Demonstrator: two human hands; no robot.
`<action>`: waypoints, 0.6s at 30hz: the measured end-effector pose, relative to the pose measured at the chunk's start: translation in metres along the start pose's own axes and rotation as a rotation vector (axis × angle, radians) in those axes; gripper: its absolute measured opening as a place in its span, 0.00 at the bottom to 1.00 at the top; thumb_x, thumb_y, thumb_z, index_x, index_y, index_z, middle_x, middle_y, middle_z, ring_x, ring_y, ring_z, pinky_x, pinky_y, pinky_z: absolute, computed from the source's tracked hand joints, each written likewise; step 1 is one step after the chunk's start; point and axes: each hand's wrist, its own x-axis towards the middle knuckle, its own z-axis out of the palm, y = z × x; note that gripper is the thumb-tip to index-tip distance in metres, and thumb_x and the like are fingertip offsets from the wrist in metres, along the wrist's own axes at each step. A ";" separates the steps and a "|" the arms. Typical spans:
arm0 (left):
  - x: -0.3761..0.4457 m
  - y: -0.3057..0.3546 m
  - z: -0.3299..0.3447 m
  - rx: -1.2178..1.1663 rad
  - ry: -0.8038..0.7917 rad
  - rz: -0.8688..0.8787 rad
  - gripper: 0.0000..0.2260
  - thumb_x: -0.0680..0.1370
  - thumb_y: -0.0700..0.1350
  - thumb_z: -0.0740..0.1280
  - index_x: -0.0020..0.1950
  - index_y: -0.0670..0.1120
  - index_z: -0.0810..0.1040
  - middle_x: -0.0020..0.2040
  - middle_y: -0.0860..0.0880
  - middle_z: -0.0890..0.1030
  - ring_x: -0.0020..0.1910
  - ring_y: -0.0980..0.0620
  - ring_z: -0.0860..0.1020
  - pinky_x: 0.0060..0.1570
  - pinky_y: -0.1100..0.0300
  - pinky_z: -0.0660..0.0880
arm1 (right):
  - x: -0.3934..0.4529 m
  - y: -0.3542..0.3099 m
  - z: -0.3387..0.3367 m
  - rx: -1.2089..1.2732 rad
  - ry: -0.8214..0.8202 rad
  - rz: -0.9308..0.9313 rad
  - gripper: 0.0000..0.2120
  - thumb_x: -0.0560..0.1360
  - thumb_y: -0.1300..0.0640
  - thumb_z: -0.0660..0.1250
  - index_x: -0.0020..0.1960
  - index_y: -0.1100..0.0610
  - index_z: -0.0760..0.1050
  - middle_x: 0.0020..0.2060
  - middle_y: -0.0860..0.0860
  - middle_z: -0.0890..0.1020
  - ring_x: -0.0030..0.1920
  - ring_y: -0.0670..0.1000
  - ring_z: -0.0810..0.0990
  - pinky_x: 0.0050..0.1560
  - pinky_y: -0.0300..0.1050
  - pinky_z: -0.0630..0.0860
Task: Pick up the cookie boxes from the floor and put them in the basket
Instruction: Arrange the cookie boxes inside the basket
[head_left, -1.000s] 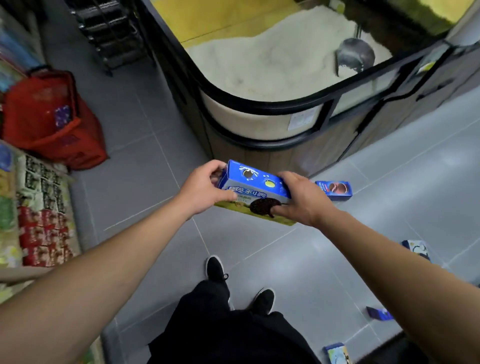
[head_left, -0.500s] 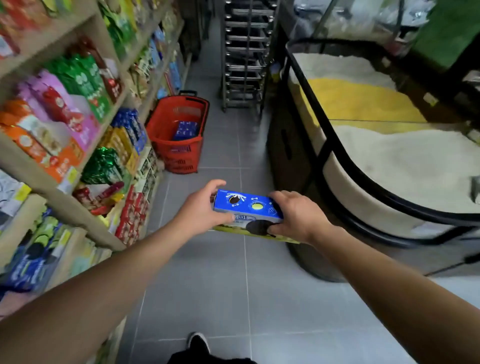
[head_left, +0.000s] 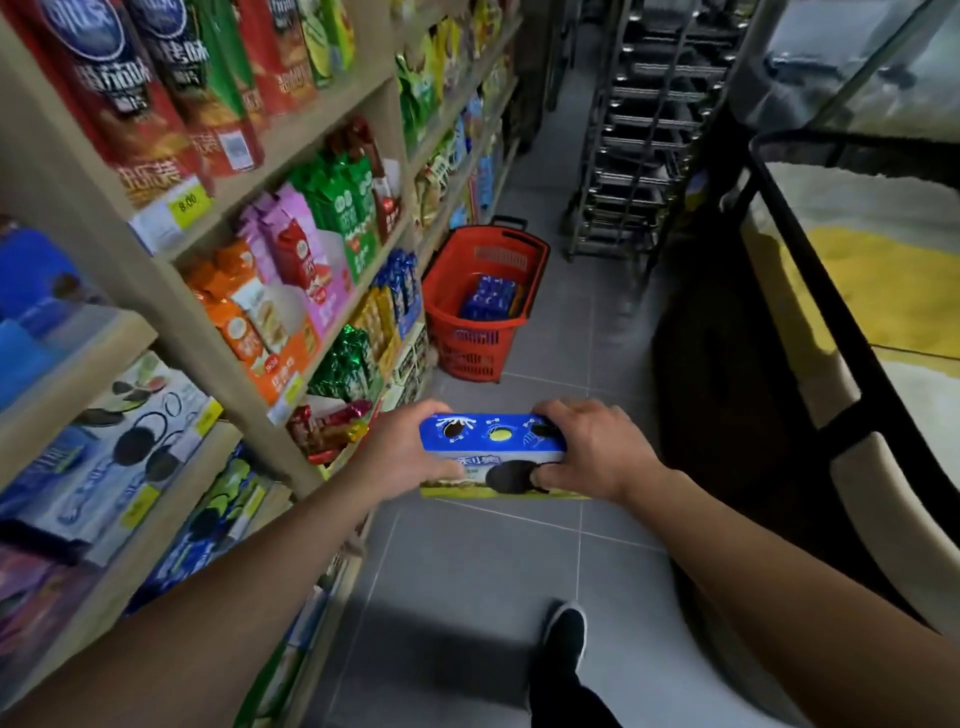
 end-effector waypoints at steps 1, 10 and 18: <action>0.009 -0.004 0.001 -0.003 0.000 -0.023 0.27 0.62 0.48 0.81 0.56 0.55 0.74 0.45 0.58 0.81 0.42 0.62 0.80 0.40 0.67 0.78 | 0.011 0.005 0.002 0.014 -0.015 0.000 0.33 0.65 0.35 0.70 0.66 0.46 0.68 0.58 0.47 0.79 0.57 0.53 0.76 0.56 0.48 0.71; 0.134 -0.010 0.025 -0.035 0.043 -0.127 0.27 0.60 0.49 0.81 0.57 0.55 0.76 0.47 0.57 0.82 0.44 0.60 0.82 0.46 0.55 0.81 | 0.137 0.096 0.005 0.051 -0.088 -0.094 0.32 0.64 0.34 0.70 0.64 0.45 0.69 0.56 0.46 0.79 0.54 0.52 0.78 0.55 0.48 0.75; 0.255 0.001 0.036 -0.165 0.075 -0.131 0.23 0.60 0.53 0.78 0.52 0.52 0.79 0.45 0.55 0.83 0.44 0.59 0.81 0.44 0.54 0.78 | 0.252 0.172 -0.013 0.035 -0.157 -0.106 0.29 0.64 0.33 0.68 0.60 0.44 0.71 0.51 0.46 0.79 0.52 0.51 0.76 0.53 0.48 0.75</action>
